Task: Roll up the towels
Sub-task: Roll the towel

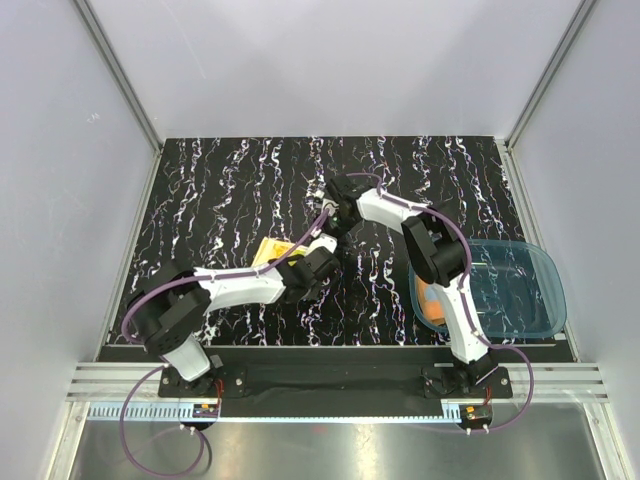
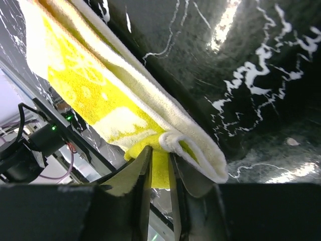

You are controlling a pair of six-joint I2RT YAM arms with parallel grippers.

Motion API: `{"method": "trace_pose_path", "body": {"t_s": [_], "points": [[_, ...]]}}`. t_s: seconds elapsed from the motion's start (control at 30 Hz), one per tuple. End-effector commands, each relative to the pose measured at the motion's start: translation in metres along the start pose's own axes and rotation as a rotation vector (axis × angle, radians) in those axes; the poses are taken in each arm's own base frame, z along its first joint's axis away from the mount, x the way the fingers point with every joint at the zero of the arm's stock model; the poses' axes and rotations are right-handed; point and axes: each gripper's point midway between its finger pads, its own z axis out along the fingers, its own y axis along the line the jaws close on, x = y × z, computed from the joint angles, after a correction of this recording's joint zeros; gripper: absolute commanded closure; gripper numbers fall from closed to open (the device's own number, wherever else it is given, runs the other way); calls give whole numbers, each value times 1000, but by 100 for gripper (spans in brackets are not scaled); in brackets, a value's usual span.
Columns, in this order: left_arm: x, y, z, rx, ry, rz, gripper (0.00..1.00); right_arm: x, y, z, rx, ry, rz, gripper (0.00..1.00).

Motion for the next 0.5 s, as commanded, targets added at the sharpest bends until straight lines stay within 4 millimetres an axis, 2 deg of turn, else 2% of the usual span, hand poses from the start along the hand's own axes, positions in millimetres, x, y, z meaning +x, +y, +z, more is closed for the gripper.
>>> {"method": "trace_pose_path", "body": {"t_s": [0.0, 0.17, 0.23, 0.33, 0.47], "points": [[31, -11, -8, 82, 100, 19, 100, -9, -35, -7, 86, -39, -11, 73], [21, -33, -20, 222, 56, -7, 100, -12, -47, -29, 113, -65, 11, 68], [20, -41, -23, 277, 44, -17, 100, -10, -55, -35, 140, -67, 24, 62], [19, -49, -28, 333, 31, -17, 100, -10, -62, -50, 174, -87, 31, 52], [15, -53, -35, 377, 3, -37, 100, -14, -62, -76, 217, -127, 32, 47]]}}
